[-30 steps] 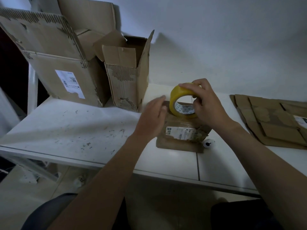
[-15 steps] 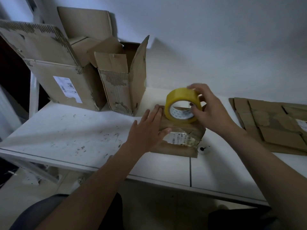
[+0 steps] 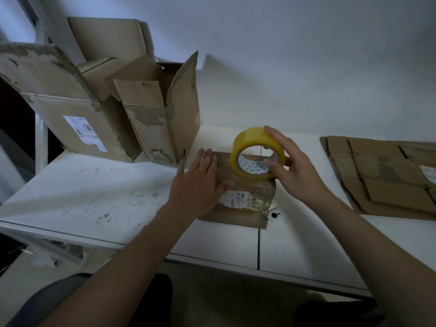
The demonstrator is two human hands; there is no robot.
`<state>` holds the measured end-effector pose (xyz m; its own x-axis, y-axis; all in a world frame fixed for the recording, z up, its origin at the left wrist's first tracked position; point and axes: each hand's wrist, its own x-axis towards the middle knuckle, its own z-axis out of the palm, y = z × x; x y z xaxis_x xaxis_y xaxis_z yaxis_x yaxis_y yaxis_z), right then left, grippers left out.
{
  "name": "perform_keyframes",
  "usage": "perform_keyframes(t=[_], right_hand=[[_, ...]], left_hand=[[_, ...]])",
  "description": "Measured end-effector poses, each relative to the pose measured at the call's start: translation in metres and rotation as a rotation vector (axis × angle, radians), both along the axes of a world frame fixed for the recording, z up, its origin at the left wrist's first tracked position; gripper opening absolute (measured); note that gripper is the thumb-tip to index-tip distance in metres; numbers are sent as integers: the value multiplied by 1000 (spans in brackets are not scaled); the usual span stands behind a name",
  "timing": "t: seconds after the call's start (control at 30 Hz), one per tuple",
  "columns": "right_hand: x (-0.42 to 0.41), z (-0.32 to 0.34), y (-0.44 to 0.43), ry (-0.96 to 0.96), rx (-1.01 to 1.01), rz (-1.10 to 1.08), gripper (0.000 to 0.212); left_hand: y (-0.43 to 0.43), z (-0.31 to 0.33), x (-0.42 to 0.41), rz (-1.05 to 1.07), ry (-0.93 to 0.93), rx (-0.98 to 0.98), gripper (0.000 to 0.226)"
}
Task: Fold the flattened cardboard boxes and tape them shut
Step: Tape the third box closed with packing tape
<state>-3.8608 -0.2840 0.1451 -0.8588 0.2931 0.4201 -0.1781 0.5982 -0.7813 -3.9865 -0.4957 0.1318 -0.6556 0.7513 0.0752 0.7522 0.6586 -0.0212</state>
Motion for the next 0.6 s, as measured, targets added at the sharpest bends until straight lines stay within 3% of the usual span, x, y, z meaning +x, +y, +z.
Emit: perform_keyframes(t=[0.23,0.47,0.6], right_hand=[[-9,5,-5,2,-43,-10,61],[11,26,27,-20,282,-53,65],[15,22,25,-22,290,-61,65]], left_hand=[[7,-9,0,-28,29,21,108],[4,-7,3,-16,34,8,121],[5,-6,4,-17,63,-16,119]])
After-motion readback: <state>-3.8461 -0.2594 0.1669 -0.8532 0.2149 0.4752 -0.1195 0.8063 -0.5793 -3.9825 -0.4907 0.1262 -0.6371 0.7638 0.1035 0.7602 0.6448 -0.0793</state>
